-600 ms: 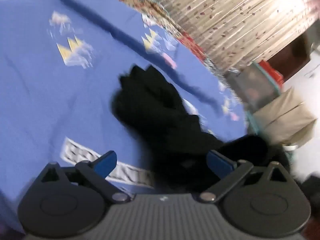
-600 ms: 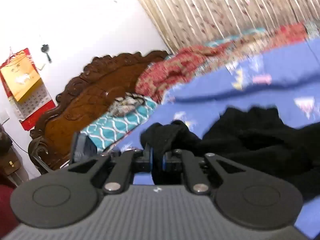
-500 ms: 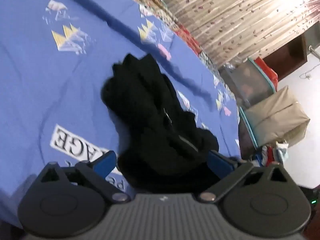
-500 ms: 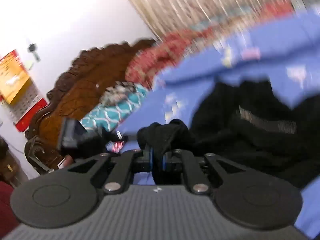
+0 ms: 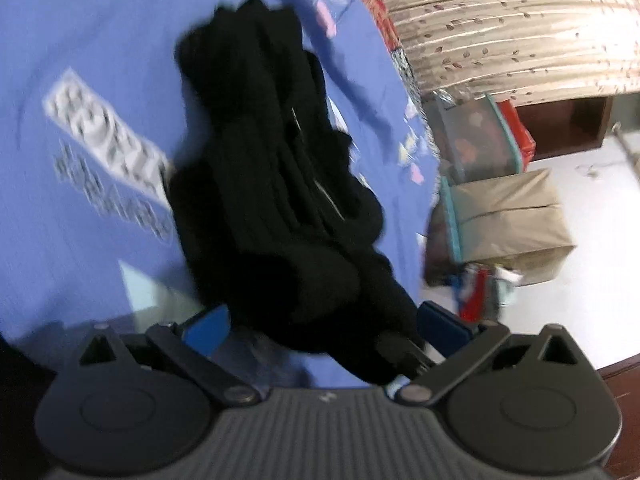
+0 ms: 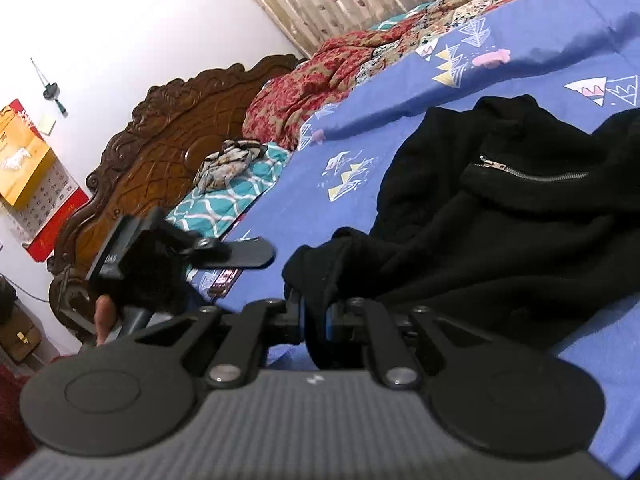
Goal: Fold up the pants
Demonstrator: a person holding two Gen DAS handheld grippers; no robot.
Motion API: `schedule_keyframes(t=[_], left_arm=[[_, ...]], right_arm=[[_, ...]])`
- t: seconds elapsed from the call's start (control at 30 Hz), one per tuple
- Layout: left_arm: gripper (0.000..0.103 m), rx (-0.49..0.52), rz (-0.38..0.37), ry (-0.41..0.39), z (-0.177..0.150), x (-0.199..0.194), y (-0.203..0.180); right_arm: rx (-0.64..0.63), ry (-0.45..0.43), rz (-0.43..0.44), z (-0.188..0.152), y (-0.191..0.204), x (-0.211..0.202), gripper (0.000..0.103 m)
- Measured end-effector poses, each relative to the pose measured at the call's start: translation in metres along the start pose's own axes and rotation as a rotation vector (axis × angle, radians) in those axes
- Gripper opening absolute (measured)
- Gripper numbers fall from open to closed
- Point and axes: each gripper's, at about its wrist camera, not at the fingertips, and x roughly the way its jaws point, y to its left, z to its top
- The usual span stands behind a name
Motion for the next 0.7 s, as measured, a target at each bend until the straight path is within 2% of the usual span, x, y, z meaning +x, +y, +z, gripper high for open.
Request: schedule_keyframes(t=[0.1,0.23,0.27,0.3,0.33,0.37,0.4,0.47,0.53,0.63,0.67,0.7], left_arm=[[0.103,-0.024,-0.014,0.018,0.0,0.012,0.0],[0.101,-0.087,-0.029,0.001,0.008,0.022,0.003],[0.09,-0.091,-0.032,-0.008,0.009,0.022,0.002],[0.066,-0.082,-0.03,-0.017,0.011,0.023,0.001],[0.054,-0.069,-0.024,-0.019,0.012,0.022,-0.002],[0.038,-0.059,-0.041,-0.017,0.013,0.021,-0.005],[0.031,-0.054,-0.045,-0.026,0.015,0.017,-0.008],[0.023,-0.007,-0.029,-0.077,0.02,0.004,-0.016],[0.021,0.051,-0.021,-0.132,0.025,-0.014,-0.026],[0.02,0.143,0.005,-0.218,0.032,-0.04,-0.038],[0.02,0.157,0.018,-0.243,0.033,-0.048,-0.036],[0.02,0.161,0.041,-0.265,0.035,-0.054,-0.034]], right_arm=[[-0.012,0.005,0.012,-0.003,0.003,0.005,0.013],[-0.061,0.024,0.043,-0.006,0.016,0.016,0.015],[-0.073,0.025,0.049,-0.007,0.018,0.02,0.015],[-0.085,0.029,0.054,-0.006,0.02,0.022,0.015],[-0.094,0.027,0.057,-0.005,0.023,0.025,0.015],[-0.097,0.03,0.058,-0.004,0.024,0.028,0.016],[-0.101,0.04,0.052,-0.002,0.025,0.033,0.016],[-0.111,0.043,0.053,-0.002,0.024,0.04,0.017],[-0.102,0.03,0.057,0.0,0.021,0.047,0.024],[-0.079,-0.009,0.062,0.003,0.022,0.054,0.042],[-0.077,-0.02,0.048,0.004,0.022,0.056,0.052],[-0.073,-0.022,0.038,0.006,0.021,0.056,0.054]])
